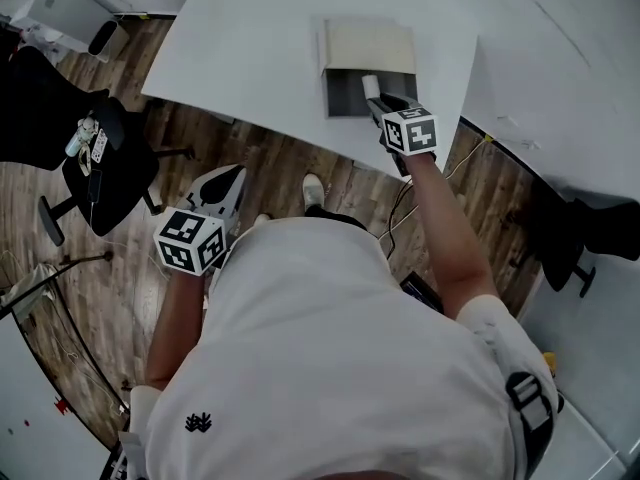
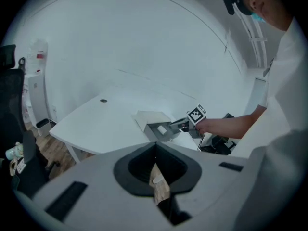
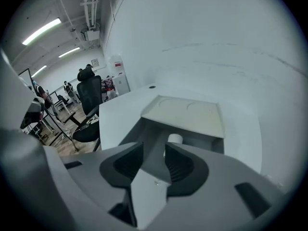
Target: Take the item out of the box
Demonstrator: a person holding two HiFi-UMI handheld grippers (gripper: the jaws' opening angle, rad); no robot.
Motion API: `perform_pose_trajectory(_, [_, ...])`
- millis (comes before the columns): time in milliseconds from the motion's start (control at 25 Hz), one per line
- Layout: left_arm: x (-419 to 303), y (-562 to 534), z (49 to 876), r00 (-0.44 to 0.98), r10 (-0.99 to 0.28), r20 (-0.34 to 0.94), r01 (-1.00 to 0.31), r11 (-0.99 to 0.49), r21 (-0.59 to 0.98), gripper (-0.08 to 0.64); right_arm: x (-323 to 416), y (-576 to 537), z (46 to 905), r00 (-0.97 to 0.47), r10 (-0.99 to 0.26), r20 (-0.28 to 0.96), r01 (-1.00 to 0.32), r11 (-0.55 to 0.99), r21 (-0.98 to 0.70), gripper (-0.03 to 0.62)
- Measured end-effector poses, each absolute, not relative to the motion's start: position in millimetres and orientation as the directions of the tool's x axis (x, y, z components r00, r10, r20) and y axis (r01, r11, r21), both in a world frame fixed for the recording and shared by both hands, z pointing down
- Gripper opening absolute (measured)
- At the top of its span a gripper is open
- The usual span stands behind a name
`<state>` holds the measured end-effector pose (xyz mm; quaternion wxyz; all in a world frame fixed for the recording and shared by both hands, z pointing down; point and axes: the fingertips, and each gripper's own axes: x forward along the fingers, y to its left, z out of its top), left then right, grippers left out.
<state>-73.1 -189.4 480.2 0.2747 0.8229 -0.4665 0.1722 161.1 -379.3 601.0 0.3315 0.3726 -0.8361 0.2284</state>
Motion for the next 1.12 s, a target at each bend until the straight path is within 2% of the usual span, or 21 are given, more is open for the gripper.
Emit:
perform_pose_trajectory(120, [-76,-194,480,0.474,-0.692,0.545,-0.881,-0.377,0.287,0.006,161,-394,617,-0.496,-0.430,0.755,-0.768,0.622,-0.150,0.196])
perform_pose_trajectory(560, [-87,-191,486,0.367,-0.733,0.573,-0.928,-0.245,0.281,0.006,162,-429,669,-0.423,-0.305,0.853,-0.772,0.615,-0.163,0.287])
perform_pose_trajectory(1040, [-90,-188,487,0.338,-0.744,0.577,-0.938,-0.214,0.273,0.006,164,-443,697,-0.339,-0.261,0.904,-0.780,0.615,-0.115,0.281])
perform_pose_trajectory(1080, [-90,-188,486,0.338,-0.744,0.576,-0.938,-0.215,0.272,0.006,165,-444,697,-0.337,-0.264,0.904,-0.780,0.616,-0.110,0.262])
perform_pose_trajectory(1120, [-91,-188,486,0.338,-0.744,0.576,-0.938,-0.216,0.271,0.006,165,-444,696,-0.336,-0.266,0.903,-0.779,0.618,-0.108,0.210])
